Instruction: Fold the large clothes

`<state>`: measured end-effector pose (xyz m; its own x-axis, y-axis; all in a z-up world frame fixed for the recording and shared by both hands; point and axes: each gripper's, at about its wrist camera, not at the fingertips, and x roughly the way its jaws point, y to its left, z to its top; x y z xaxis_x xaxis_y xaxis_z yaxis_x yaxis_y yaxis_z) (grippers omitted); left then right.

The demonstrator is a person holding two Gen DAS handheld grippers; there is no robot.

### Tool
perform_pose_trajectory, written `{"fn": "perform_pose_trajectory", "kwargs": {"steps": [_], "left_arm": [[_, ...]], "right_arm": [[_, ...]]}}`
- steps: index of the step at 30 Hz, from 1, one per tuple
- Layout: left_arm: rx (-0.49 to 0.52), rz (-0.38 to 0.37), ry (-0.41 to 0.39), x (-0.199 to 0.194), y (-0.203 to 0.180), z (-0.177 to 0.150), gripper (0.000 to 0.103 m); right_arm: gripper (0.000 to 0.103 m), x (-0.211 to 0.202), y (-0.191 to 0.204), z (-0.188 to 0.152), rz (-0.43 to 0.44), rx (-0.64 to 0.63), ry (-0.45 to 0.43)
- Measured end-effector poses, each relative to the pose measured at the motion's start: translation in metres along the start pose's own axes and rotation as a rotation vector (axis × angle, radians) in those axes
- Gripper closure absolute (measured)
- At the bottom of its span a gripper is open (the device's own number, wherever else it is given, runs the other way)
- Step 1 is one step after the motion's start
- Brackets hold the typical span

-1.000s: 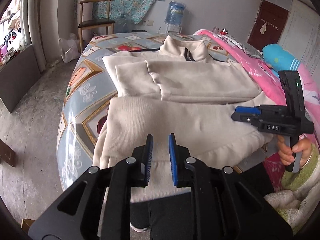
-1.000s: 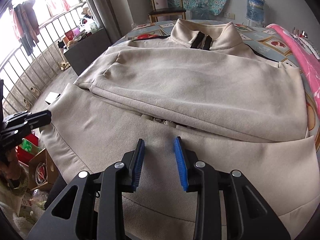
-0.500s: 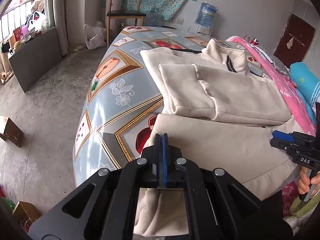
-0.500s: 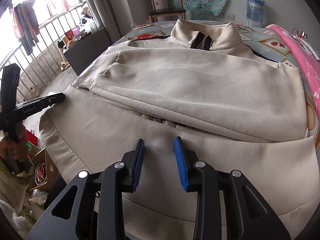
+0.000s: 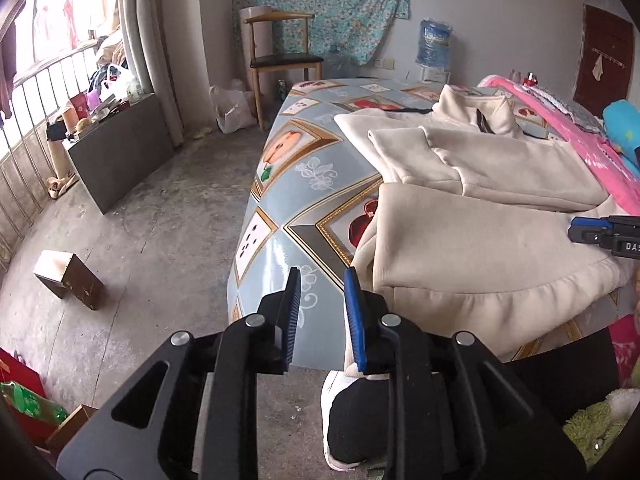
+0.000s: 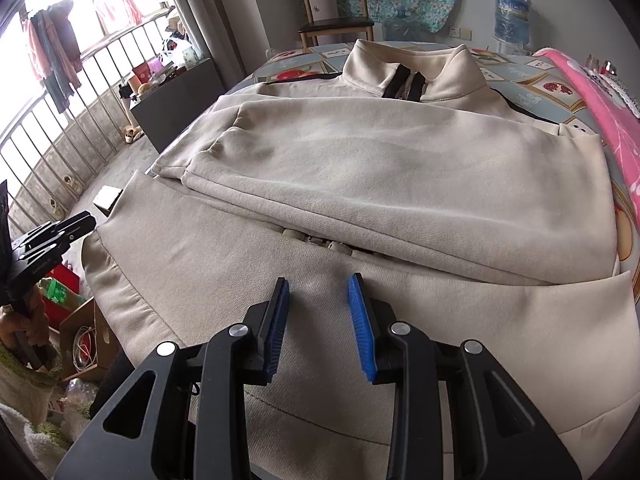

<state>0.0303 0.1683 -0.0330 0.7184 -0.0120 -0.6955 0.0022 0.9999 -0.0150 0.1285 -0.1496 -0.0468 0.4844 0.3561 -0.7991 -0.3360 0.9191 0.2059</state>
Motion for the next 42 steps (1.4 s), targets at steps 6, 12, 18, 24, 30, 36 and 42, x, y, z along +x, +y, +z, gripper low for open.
{"fn": "perform_pose_trajectory", "kwargs": {"steps": [6,12,18,24,30,36,42], "left_arm": [[0.057,-0.05,0.029,-0.009,-0.024,-0.01,0.08],[0.024,0.043,0.049,-0.004,-0.031,-0.011,0.078],[0.095,-0.043,-0.046,-0.028,-0.066,0.007,0.078],[0.172,-0.202,0.095,0.006,-0.118,0.0,0.074],[0.172,-0.218,0.14,0.022,-0.121,0.0,0.07],[0.177,-0.198,0.11,0.016,-0.112,0.036,0.07],[0.135,-0.253,0.096,0.031,-0.115,0.109,0.057]], "right_arm": [[0.072,0.0,0.001,-0.001,0.002,0.005,-0.008],[0.072,-0.006,0.003,0.001,-0.028,-0.019,0.008],[0.071,-0.059,0.0,-0.01,-0.019,-0.02,-0.072],[0.049,-0.085,-0.013,-0.046,-0.12,0.004,-0.06],[0.046,-0.07,-0.05,-0.069,-0.165,0.118,-0.009],[0.046,-0.089,-0.049,-0.027,-0.162,0.089,-0.009],[0.037,-0.11,-0.081,0.06,-0.098,0.189,-0.064]]}}
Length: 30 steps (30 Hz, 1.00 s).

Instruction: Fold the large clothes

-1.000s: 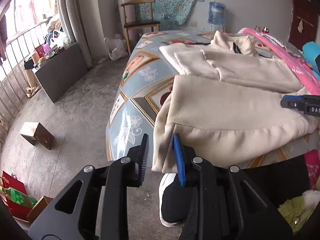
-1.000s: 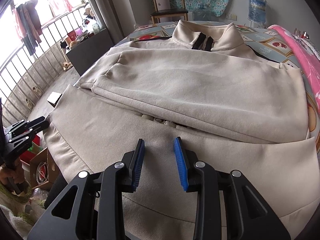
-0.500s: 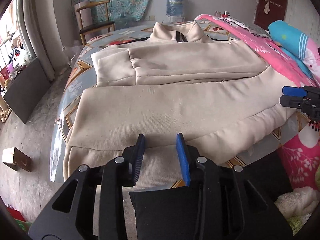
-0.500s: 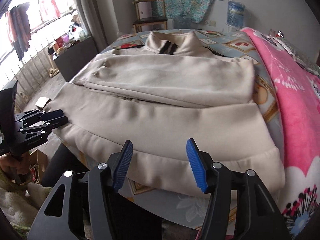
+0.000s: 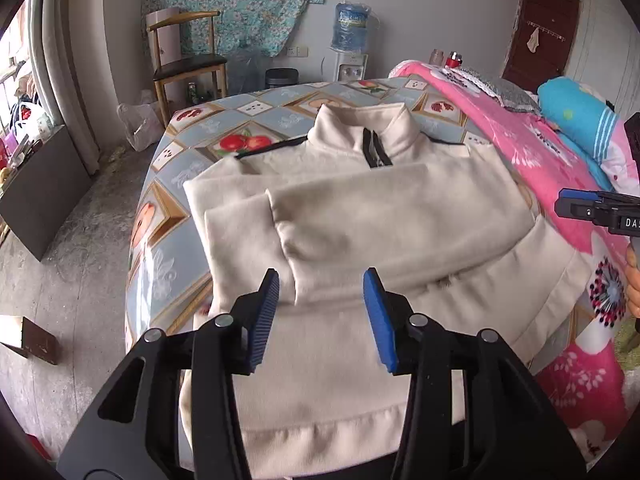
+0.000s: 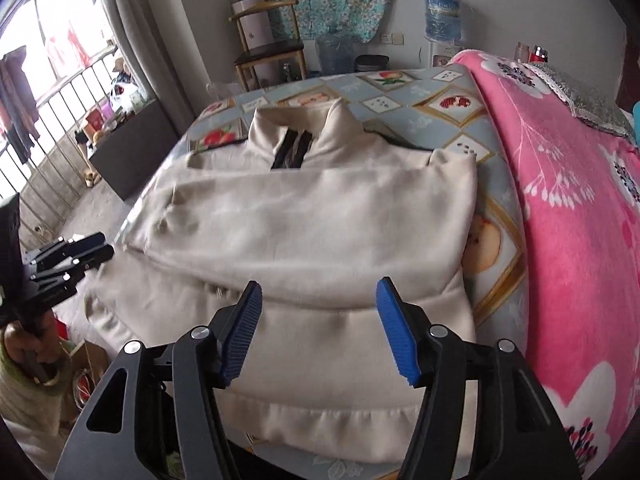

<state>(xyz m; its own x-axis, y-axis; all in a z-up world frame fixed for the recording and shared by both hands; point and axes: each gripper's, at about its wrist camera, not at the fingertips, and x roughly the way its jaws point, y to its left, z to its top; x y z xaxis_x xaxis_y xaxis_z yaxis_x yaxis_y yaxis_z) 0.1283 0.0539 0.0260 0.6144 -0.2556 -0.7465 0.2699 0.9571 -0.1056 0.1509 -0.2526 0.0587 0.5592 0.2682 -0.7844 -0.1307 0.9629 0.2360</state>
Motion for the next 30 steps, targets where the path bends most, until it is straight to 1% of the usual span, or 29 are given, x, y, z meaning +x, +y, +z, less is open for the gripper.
{"fn": "perform_pose_trajectory", "kwargs": {"steps": [2,4,5,6,9,11,14,15,17,20,22,25,27,30], "left_arm": [[-0.027,-0.027,0.011,0.012,0.004,0.029,0.045],[-0.066,-0.074,0.033,0.031,0.01,0.061,0.039],[-0.089,-0.091,0.047,0.044,0.013,0.076,0.037],[-0.103,-0.092,0.058,0.056,0.016,0.091,0.037],[-0.09,-0.052,0.068,0.097,0.016,0.136,0.037],[-0.087,-0.03,0.083,0.128,0.015,0.164,0.036],[-0.082,0.009,0.119,0.175,0.009,0.199,0.036],[-0.085,0.02,0.131,0.189,0.008,0.207,0.036],[-0.078,0.042,0.162,0.216,0.004,0.219,0.036],[-0.051,0.093,0.21,0.247,-0.002,0.225,0.036],[-0.043,0.126,0.24,0.263,-0.002,0.225,0.036],[-0.003,0.16,0.282,0.276,-0.005,0.221,0.036],[0.026,0.157,0.311,0.275,-0.007,0.216,0.036],[0.078,0.128,0.331,0.263,-0.01,0.209,0.037]], "right_arm": [[0.036,0.009,-0.006,0.036,0.053,0.056,0.018],[0.036,0.026,-0.006,0.07,0.077,0.078,0.05],[0.035,0.038,-0.006,0.089,0.079,0.082,0.063],[0.035,0.05,-0.006,0.105,0.066,0.084,0.072],[0.035,0.096,-0.007,0.155,-0.016,0.091,0.111],[0.035,0.133,-0.009,0.184,-0.036,0.096,0.166],[0.035,0.186,-0.014,0.213,-0.086,0.095,0.262],[0.035,0.203,-0.014,0.219,-0.096,0.095,0.295],[0.035,0.23,-0.015,0.227,-0.143,0.073,0.351],[0.035,0.258,-0.022,0.229,-0.204,0.059,0.418],[0.035,0.268,-0.028,0.229,-0.241,0.051,0.446],[0.035,0.274,-0.03,0.224,-0.266,0.01,0.492],[0.035,0.27,-0.031,0.217,-0.249,-0.012,0.52],[0.035,0.256,-0.03,0.204,-0.186,-0.031,0.57]]}}
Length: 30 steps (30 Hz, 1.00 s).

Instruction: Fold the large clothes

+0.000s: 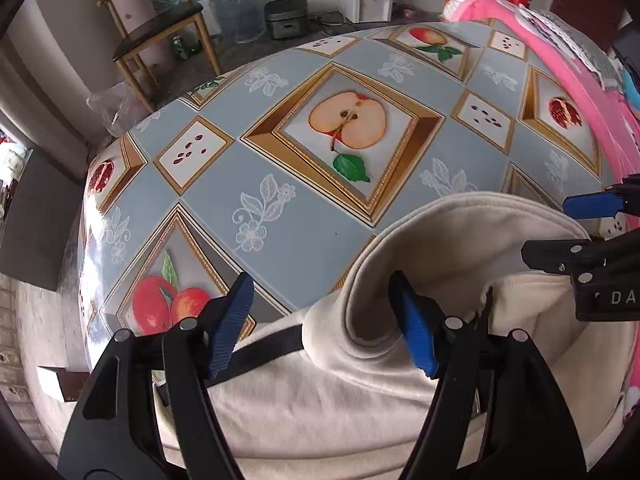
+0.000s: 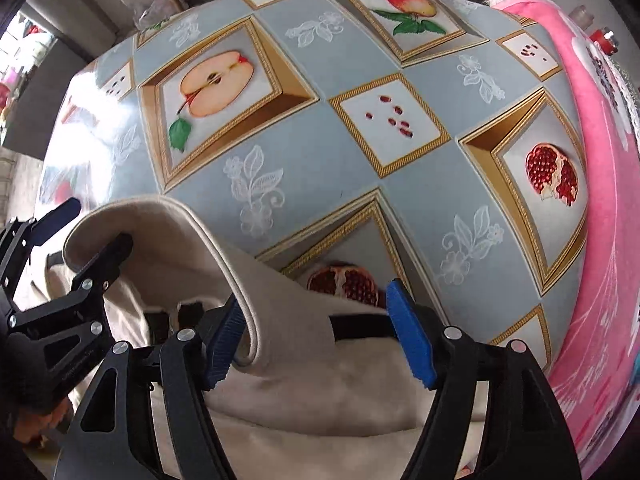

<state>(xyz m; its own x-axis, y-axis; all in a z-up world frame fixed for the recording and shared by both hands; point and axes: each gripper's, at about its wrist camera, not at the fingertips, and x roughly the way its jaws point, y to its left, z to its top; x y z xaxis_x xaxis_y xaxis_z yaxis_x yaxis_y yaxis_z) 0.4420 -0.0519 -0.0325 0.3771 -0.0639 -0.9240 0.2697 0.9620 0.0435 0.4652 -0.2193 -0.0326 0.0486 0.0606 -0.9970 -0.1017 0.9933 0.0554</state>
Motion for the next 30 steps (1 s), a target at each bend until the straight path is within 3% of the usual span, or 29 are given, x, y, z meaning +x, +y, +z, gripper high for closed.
{"fn": "perform_pose_trajectory", "kwargs": {"steps": [3,8,15,20,22,25,28,30], "left_arm": [[0.05,-0.022,0.006,-0.013,0.0,-0.012,0.037],[0.069,-0.129,0.046,-0.026,-0.002,-0.035,0.037],[0.131,-0.096,0.055,-0.018,-0.009,-0.063,0.037],[0.229,-0.056,0.01,-0.027,-0.02,-0.082,0.036],[0.275,-0.029,-0.008,-0.028,-0.024,-0.087,0.036],[0.312,-0.009,-0.031,-0.031,-0.027,-0.092,0.036],[0.339,0.004,-0.046,-0.033,-0.029,-0.095,0.036],[0.35,0.01,-0.05,-0.034,-0.031,-0.097,0.036]], "right_arm": [[0.035,-0.007,0.002,-0.022,0.034,-0.042,0.021],[0.035,-0.003,0.003,-0.051,0.054,-0.075,0.043],[0.035,0.002,0.002,-0.081,0.03,-0.095,-0.004],[0.035,0.0,0.007,-0.111,0.032,-0.164,-0.027],[0.035,-0.01,0.01,-0.121,0.0,-0.204,-0.076],[0.035,-0.046,0.021,-0.136,-0.028,-0.295,-0.217],[0.035,-0.092,0.023,-0.138,0.049,-0.347,-0.378],[0.035,-0.108,0.023,-0.114,0.123,-0.315,-0.437]]}}
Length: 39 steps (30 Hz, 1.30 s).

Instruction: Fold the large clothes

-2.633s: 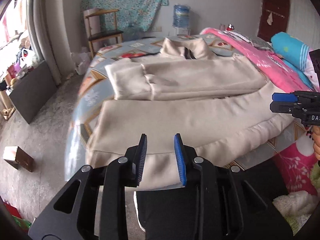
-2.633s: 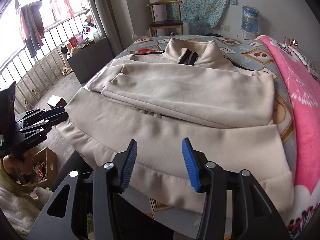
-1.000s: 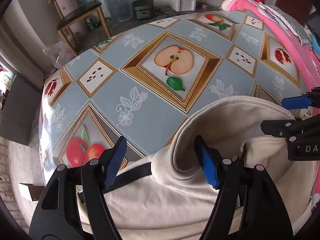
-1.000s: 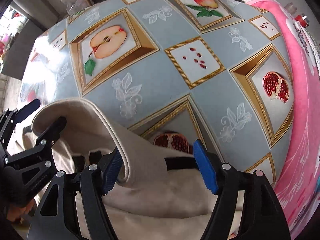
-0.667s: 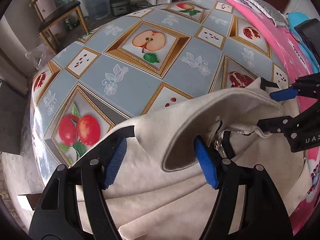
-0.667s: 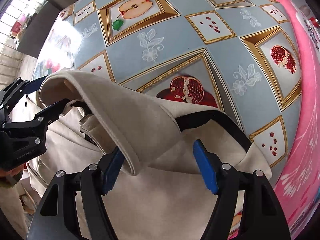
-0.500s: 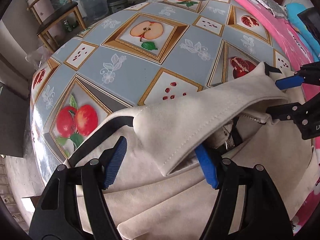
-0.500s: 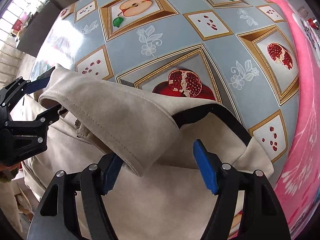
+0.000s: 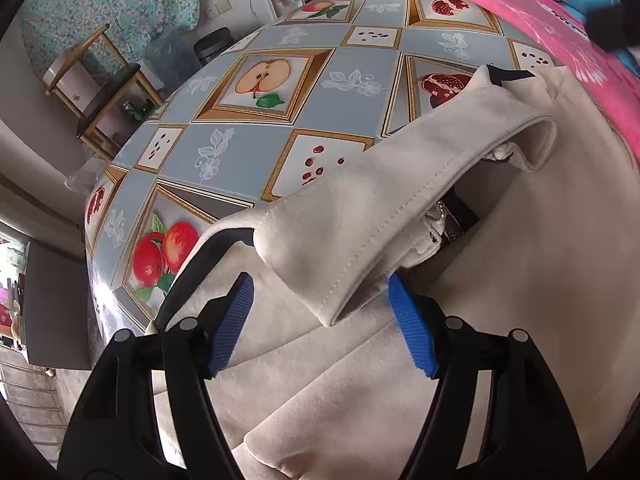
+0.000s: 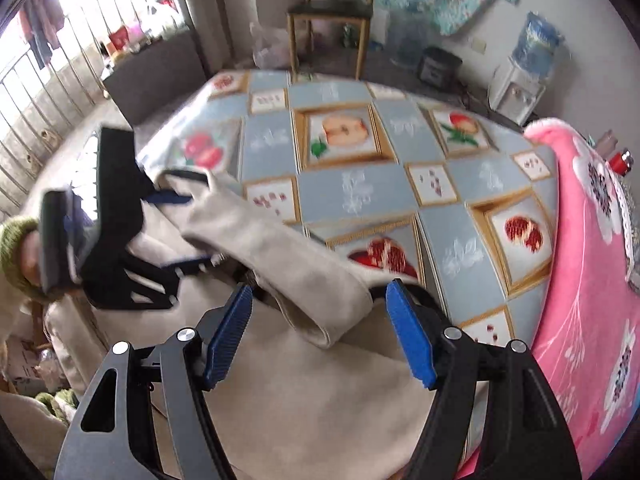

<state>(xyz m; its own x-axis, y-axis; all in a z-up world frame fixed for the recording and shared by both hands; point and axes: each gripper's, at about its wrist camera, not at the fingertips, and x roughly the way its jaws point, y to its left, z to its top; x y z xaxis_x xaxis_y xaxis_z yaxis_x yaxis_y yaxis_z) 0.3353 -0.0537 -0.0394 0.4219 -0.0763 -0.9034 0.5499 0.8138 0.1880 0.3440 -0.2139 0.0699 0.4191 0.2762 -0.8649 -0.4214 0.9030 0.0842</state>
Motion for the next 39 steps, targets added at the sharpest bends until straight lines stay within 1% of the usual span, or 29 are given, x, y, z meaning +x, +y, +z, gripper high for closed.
{"fn": "perform_pose_trajectory", "kwargs": {"steps": [1,2,4,5,6,8,9,10,12,15,17,19,20,22,24,26,27,28,30,33,35,37,39], "left_arm": [[0.005,0.003,-0.003,0.0,-0.001,0.0,0.036],[0.009,0.001,-0.006,-0.001,-0.003,-0.001,0.036],[0.012,-0.007,-0.009,-0.002,-0.005,-0.003,0.036],[0.015,-0.006,-0.014,-0.003,-0.006,-0.005,0.036],[0.017,-0.006,-0.02,-0.005,-0.007,-0.008,0.036],[0.018,-0.01,-0.035,-0.009,-0.005,-0.012,0.036],[0.014,-0.015,-0.043,-0.012,-0.003,-0.014,0.036],[0.004,-0.025,-0.051,-0.016,0.0,-0.016,0.036],[-0.031,-0.078,-0.078,-0.03,0.011,-0.021,0.036],[-0.119,-0.201,-0.133,-0.055,0.036,-0.027,0.036],[-0.187,-0.276,-0.172,-0.067,0.052,-0.029,0.036],[-0.271,-0.339,-0.175,-0.067,0.068,-0.026,0.036],[-0.319,-0.367,-0.161,-0.061,0.075,-0.024,0.036],[-0.436,-0.433,-0.108,-0.042,0.088,-0.019,0.036],[-0.577,-0.503,-0.036,-0.014,0.1,-0.015,0.036],[-0.694,-0.556,0.034,0.013,0.107,-0.014,0.038],[-0.725,-0.566,0.05,0.022,0.107,-0.015,0.039],[-0.742,-0.57,0.06,0.028,0.106,-0.013,0.041],[-0.758,-0.581,0.073,0.035,0.101,-0.01,0.045],[-0.755,-0.6,0.071,0.034,0.093,-0.007,0.061],[-0.729,-0.57,0.064,0.028,0.088,-0.006,0.071],[-0.676,-0.529,0.051,0.016,0.083,-0.005,0.077],[-0.609,-0.498,0.036,0.004,0.076,-0.004,0.079]], "right_arm": [[0.035,0.008,-0.01,0.023,0.036,0.042,-0.005],[0.035,0.02,-0.016,0.035,0.079,0.093,0.012],[0.045,0.056,-0.023,0.051,0.136,0.172,0.076],[0.055,0.072,-0.02,0.056,0.149,0.195,0.118],[0.061,0.092,-0.02,0.056,0.174,0.217,0.168],[0.07,0.111,-0.005,0.047,0.22,0.234,0.263],[0.072,0.121,-0.003,0.042,0.229,0.235,0.295],[0.072,0.123,0.001,0.036,0.242,0.238,0.309],[0.073,0.12,0.003,0.026,0.278,0.233,0.303],[0.073,0.11,0.004,0.013,0.31,0.212,0.285],[0.073,0.104,0.006,0.008,0.315,0.197,0.285],[0.073,0.102,0.007,0.005,0.32,0.185,0.29],[0.073,0.102,0.007,0.004,0.321,0.175,0.29],[0.073,0.102,0.01,0.004,0.32,0.158,0.288],[0.072,0.101,0.01,0.001,0.318,0.143,0.284],[0.073,0.1,0.009,-0.003,0.319,0.137,0.281],[0.073,0.1,0.009,-0.005,0.32,0.134,0.279],[0.073,0.1,0.009,-0.007,0.322,0.132,0.277],[0.072,0.101,0.01,-0.012,0.329,0.126,0.276],[0.072,0.098,0.007,-0.019,0.345,0.132,0.262],[0.072,0.094,0.001,-0.02,0.372,0.166,0.252],[0.073,0.085,-0.008,-0.021,0.408,0.207,0.235],[0.073,0.072,-0.019,-0.018,0.443,0.255,0.184]]}}
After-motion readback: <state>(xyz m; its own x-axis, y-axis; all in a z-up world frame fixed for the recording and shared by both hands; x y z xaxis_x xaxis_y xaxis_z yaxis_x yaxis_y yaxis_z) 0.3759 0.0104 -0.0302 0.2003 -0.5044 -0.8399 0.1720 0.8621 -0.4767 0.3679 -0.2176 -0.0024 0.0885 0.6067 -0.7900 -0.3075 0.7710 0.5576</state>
